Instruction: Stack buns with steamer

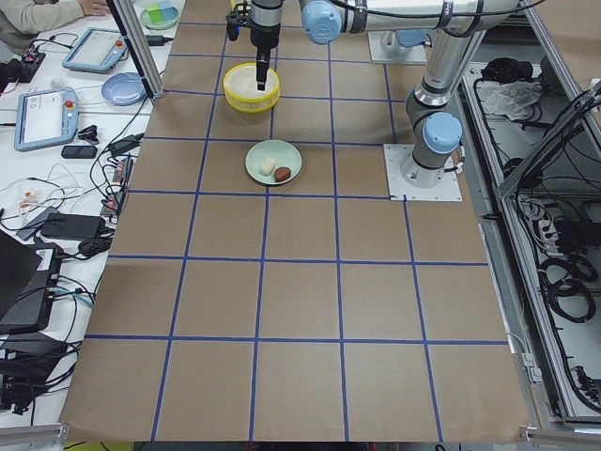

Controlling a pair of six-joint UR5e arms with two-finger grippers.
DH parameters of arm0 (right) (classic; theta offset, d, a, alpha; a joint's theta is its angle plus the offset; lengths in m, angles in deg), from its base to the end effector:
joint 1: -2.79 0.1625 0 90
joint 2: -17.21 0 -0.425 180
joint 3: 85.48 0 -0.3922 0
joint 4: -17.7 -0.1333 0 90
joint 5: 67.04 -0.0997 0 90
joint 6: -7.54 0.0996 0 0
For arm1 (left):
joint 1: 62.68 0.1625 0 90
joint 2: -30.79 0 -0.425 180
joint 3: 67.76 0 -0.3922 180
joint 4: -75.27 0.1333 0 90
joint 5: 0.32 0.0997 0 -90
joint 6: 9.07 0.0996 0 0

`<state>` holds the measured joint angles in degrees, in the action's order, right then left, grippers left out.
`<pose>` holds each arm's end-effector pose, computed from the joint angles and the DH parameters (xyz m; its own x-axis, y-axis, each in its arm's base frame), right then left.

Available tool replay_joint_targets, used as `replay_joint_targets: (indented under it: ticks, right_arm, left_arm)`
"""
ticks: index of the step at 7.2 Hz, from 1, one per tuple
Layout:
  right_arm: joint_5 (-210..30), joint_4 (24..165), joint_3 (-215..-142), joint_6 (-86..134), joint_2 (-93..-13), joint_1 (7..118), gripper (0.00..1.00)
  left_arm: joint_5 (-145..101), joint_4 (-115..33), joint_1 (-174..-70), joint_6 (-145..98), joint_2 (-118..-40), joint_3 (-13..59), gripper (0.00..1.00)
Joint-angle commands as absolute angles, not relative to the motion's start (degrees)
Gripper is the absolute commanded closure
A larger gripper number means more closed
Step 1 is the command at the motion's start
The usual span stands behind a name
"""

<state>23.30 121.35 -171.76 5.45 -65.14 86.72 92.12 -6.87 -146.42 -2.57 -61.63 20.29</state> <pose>0.0724 -0.5738 0.4755 -0.9974 0.0709 0.0120 0.0679 0.9834 -0.1685 -0.0714 -0.5328 0.4980 -0.9984 -0.0021 -0.0565 0.0049 0.9924 -0.1230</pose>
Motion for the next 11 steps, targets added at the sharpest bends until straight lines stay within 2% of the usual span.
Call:
replay_joint_targets:
  ticks: [1, 3, 5, 8, 11]
  right_arm:
    - [20.1, 124.9, -171.6, -6.9, -60.1, 75.5, 0.0]
    - [20.1, 132.0, -169.8, -19.9, -53.3, 66.6, 0.0]
    - [20.1, 135.0, -166.8, -27.5, -46.2, 59.4, 0.0]
    - [20.3, 141.8, -166.6, -32.3, -39.6, 57.0, 0.0]
    - [20.2, 144.9, -166.6, -34.0, -36.3, 56.6, 0.0]
  left_arm:
    - [92.1, -6.6, -145.7, -2.5, -62.1, 20.3, 0.0]
    - [92.1, -6.1, -143.4, -2.6, -63.9, 21.7, 0.0]
    - [91.4, 3.5, -140.1, -2.4, -67.8, 29.5, 0.0]
    - [91.4, 9.1, -139.8, -2.7, -76.6, 30.5, 0.0]
    - [91.4, 10.8, -139.8, -1.9, -83.5, 31.0, 0.0]
